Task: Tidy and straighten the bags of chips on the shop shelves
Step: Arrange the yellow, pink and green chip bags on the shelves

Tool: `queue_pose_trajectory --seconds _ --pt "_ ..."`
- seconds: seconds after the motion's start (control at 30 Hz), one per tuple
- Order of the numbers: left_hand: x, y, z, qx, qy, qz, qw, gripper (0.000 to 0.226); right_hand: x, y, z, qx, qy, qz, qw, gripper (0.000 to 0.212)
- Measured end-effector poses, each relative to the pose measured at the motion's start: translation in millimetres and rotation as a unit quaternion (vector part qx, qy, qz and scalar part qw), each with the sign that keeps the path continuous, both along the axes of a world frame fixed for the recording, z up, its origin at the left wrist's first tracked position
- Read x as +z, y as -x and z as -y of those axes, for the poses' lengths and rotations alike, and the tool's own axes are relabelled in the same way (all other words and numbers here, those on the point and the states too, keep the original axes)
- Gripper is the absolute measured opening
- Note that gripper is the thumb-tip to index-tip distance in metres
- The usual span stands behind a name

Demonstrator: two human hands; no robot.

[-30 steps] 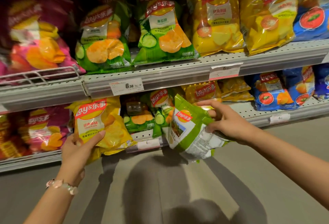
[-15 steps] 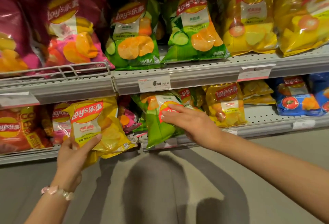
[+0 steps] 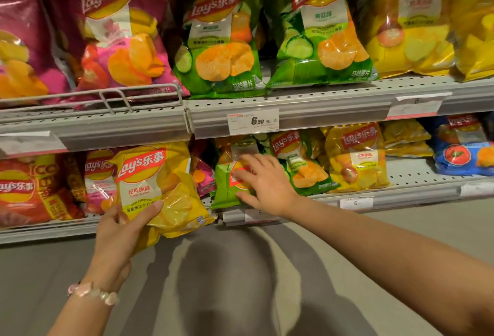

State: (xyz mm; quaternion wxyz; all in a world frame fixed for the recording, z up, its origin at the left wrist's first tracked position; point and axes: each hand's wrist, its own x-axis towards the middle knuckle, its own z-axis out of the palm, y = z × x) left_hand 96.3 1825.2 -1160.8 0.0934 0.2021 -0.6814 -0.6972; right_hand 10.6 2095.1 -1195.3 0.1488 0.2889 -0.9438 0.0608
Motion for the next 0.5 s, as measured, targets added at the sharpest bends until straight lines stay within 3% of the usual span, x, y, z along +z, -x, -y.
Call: queue_pose_trajectory --seconds 0.13,0.37,0.5 --pt "-1.1 5.0 -1.4 -0.022 -0.004 -0.004 1.0 0.05 -4.1 18.5 4.4 -0.113 -0.013 0.143 0.983 0.083" --pt "-0.3 6.1 -20.9 -0.072 -0.008 -0.005 0.997 0.061 -2.7 34.1 15.6 -0.13 -0.029 0.195 0.972 0.084" --pt "-0.9 7.9 -37.2 -0.091 -0.011 -0.002 0.996 0.055 11.3 34.8 8.6 -0.103 0.038 0.254 0.961 0.08"
